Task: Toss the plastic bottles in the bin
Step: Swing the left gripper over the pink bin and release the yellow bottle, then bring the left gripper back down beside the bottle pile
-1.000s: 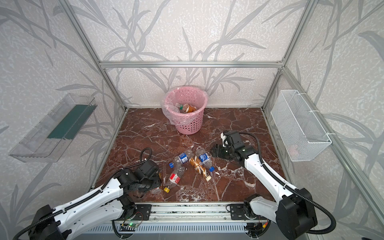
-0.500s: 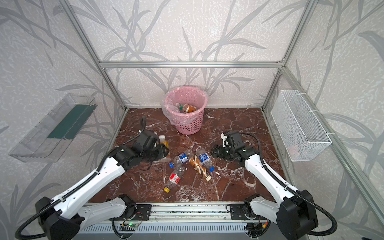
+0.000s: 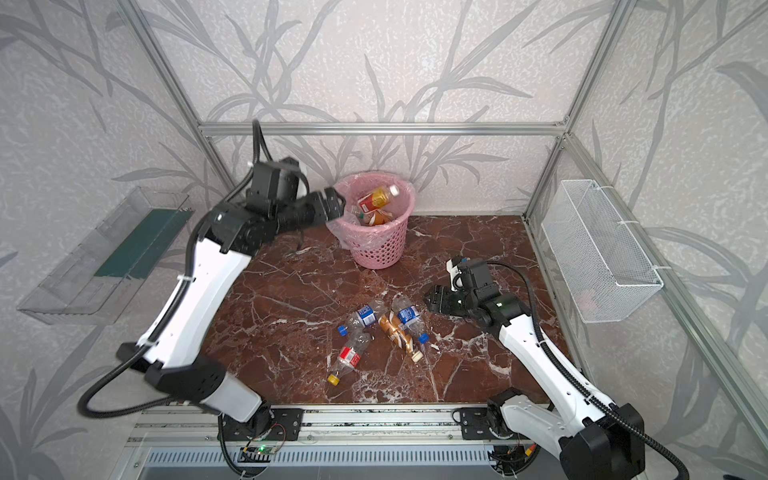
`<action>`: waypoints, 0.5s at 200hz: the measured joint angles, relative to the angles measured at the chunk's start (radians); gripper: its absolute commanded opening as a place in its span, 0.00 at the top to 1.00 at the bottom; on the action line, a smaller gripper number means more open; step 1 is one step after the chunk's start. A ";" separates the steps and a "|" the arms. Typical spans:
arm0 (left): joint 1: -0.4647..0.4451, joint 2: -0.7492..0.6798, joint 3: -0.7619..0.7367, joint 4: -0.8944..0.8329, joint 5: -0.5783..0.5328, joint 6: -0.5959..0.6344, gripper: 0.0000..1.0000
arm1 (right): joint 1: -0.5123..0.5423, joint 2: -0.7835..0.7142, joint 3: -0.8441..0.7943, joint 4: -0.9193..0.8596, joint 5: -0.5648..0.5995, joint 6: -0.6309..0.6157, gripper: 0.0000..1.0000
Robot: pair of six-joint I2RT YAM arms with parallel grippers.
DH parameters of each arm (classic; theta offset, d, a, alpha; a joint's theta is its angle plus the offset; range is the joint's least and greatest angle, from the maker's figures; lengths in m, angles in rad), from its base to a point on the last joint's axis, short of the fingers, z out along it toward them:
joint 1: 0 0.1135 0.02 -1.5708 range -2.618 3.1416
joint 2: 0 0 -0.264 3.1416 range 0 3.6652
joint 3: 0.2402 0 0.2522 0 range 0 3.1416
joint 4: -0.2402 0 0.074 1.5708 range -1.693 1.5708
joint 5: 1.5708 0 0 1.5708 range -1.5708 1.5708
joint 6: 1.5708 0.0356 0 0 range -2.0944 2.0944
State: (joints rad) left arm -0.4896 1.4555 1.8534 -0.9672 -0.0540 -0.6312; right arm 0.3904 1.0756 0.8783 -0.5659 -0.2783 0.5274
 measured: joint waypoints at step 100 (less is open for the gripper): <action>0.021 -0.417 -0.735 0.135 0.026 -0.114 0.06 | 0.006 0.019 -0.058 0.015 -0.011 0.005 0.25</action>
State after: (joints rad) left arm -0.4690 1.0389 1.1179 -0.8326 -0.0280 -0.7448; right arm 0.3962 1.0943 0.8207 -0.5507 -0.2893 0.5320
